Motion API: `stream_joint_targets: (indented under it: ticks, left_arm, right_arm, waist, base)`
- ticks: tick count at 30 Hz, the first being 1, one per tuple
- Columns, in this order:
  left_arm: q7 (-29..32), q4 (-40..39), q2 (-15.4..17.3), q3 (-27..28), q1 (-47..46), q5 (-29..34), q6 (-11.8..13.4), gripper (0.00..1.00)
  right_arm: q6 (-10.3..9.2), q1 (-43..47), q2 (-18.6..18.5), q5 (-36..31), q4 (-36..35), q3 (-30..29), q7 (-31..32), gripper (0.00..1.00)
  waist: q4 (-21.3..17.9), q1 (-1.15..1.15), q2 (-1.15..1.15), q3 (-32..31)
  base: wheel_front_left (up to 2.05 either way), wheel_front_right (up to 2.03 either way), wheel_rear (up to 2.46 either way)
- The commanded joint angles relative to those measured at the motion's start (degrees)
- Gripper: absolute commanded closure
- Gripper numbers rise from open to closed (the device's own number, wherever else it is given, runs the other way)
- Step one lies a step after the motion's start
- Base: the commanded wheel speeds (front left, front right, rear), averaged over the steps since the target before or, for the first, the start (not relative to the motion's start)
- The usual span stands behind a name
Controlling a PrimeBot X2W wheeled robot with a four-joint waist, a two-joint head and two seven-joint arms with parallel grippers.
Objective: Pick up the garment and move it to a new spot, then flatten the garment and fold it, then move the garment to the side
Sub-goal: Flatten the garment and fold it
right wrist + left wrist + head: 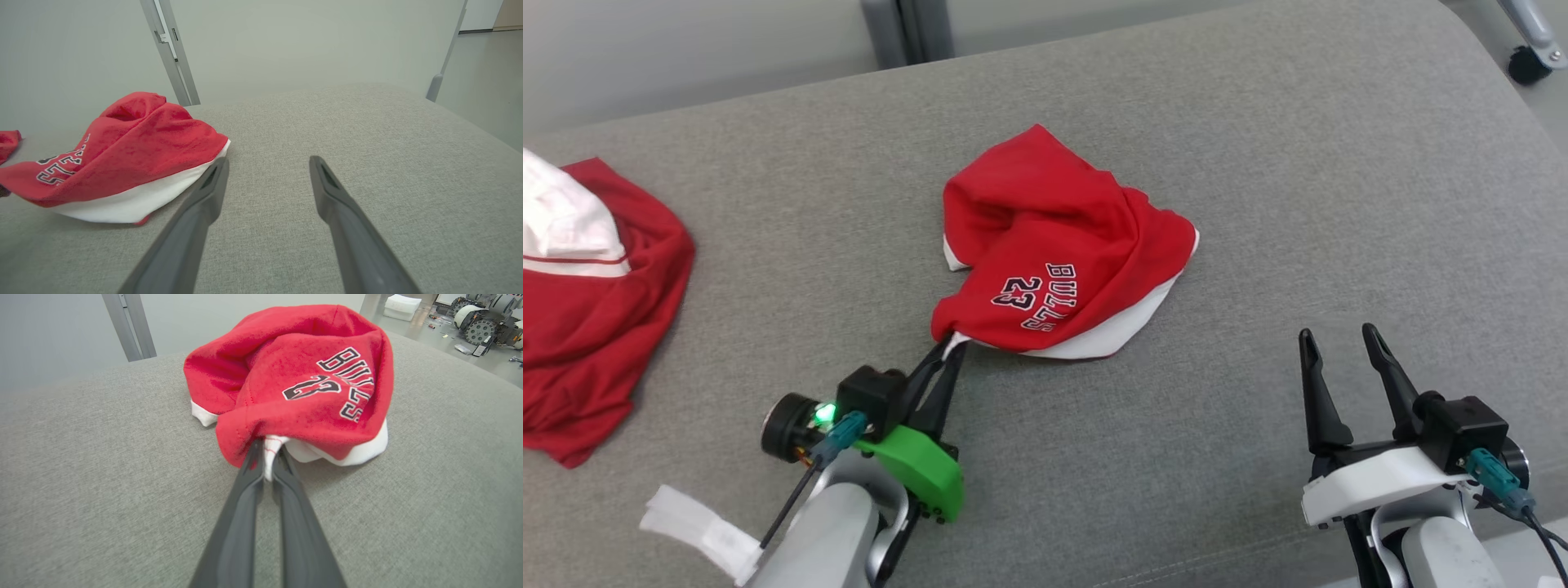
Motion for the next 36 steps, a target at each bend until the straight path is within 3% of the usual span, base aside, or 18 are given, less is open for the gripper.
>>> stream_joint_targets:
  ticks: [1, 6, 12, 13, 14, 15, 26, 31, 36]
  left_arm:
    - [0.0, -2.1, 1.4, 1.4, 2.2, 0.4, 0.6, 1.0]
    - [0.0, -8.5, 5.2, 5.3, 9.3, 1.5, 1.8, 1.0]
    - [0.0, -10.3, 7.1, 9.0, 16.6, 0.1, 3.0, 1.0]
    - [0.0, -10.4, 7.0, 9.3, 17.2, 0.0, 3.0, 0.92]
    - [0.0, -10.7, 6.8, 9.7, 17.8, 0.0, 3.1, 0.13]
    - [0.0, -11.0, 6.5, 9.9, 18.1, 0.1, 3.1, 0.0]
    - [0.0, -24.1, 4.1, 18.4, 20.6, 2.5, 3.8, 0.0]
    - [0.0, -26.5, 3.1, 24.2, 21.9, 3.6, 4.4, 0.0]
    - [0.0, -26.1, 2.4, 27.2, 22.7, 5.0, 3.1, 0.0]
  right_arm:
    - [0.01, 0.8, -0.2, -0.1, 0.1, 0.0, -0.2, 0.0]
    - [0.01, 1.9, -0.3, 0.1, 0.2, 0.3, -0.2, 0.0]
    - [0.01, 2.2, -0.5, 0.4, 0.5, 0.7, -0.2, 0.0]
    - [0.01, 2.4, -0.5, 0.3, 0.6, 0.7, -0.2, 0.0]
    - [0.01, 2.5, -0.5, 0.3, 0.6, 0.6, -0.2, 0.0]
    - [0.01, 2.7, -0.6, 0.4, 0.7, 0.6, -0.2, 0.0]
    - [0.01, 3.3, -0.7, 0.8, 1.3, 0.7, -0.2, 0.0]
    - [0.01, 3.8, -0.8, 1.1, 1.8, 1.4, -0.2, 0.0]
    - [0.02, 4.0, -1.2, 1.7, 2.5, 1.8, -0.2, 0.0]
  waist:
    - [3.3, 0.0, 0.0, -2.6]
    - [7.2, 0.0, 0.0, -4.4]
    - [10.0, 0.0, 0.0, -5.2]
    - [10.4, 0.0, 0.0, -5.4]
    - [10.8, 0.0, 0.0, -5.5]
    - [11.1, 0.0, 0.0, -5.7]
    - [13.5, 0.0, 0.0, -8.0]
    - [13.3, 0.0, 0.0, -8.6]
    - [13.1, 0.0, 0.0, -8.8]
  base:
    - [0.0, 0.0, 0.0]
    - [0.0, 0.0, 0.0]
    - [0.0, 0.0, 0.0]
    - [0.0, 0.0, 0.0]
    - [0.0, 0.0, 0.0]
    - [0.0, 0.0, 0.0]
    - [0.0, 0.0, 0.0]
    - [0.0, 0.0, 0.0]
    - [0.0, 0.0, 0.0]
